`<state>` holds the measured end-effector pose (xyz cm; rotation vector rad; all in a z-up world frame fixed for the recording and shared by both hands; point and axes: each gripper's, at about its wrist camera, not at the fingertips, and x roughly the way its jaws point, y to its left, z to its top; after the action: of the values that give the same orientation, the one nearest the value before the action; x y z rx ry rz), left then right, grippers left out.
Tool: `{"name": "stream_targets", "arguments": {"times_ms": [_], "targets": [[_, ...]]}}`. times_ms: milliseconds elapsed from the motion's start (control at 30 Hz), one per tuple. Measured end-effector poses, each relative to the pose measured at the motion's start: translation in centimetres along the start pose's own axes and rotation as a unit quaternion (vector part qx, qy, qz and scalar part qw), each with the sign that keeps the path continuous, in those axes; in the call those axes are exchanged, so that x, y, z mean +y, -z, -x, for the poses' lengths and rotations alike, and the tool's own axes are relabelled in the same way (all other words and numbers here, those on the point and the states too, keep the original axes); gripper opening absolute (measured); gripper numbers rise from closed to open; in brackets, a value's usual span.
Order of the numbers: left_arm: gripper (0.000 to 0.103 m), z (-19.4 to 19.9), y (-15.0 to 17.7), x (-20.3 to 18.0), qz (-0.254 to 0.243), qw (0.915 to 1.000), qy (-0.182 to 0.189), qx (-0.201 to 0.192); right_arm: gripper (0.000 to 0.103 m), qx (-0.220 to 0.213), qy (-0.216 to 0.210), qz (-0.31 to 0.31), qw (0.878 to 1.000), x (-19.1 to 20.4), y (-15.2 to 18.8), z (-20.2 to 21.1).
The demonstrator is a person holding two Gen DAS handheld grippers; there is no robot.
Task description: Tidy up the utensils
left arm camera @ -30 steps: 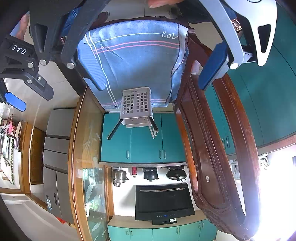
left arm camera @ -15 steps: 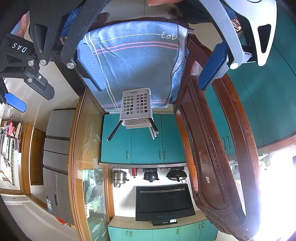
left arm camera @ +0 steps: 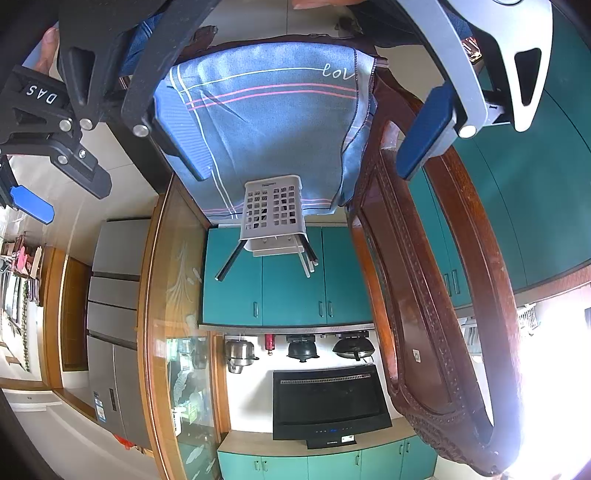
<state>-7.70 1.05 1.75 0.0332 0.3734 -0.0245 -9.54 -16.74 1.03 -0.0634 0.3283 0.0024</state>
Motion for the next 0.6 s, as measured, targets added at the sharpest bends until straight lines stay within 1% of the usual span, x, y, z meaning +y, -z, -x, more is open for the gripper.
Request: {"name": "stream_targets", "arguments": {"times_ms": [367, 500, 600], "targets": [[0.099, 0.1, 0.0, -0.2, -0.009, 1.0000, -0.001, -0.003, 0.100, 0.003, 0.000, -0.003, 1.000, 0.1, 0.3, -0.1], [0.099, -0.3, 0.0, -0.2, -0.013, 0.9999, 0.001, 0.003, 0.100, 0.005, 0.000, -0.005, 1.000, 0.1, 0.4, -0.3], [0.099, -1.0, 0.1, 0.2, -0.006, 0.9999, 0.008, 0.012, 0.100, 0.009, 0.001, -0.006, 1.000, 0.0, 0.5, -0.6]]}}
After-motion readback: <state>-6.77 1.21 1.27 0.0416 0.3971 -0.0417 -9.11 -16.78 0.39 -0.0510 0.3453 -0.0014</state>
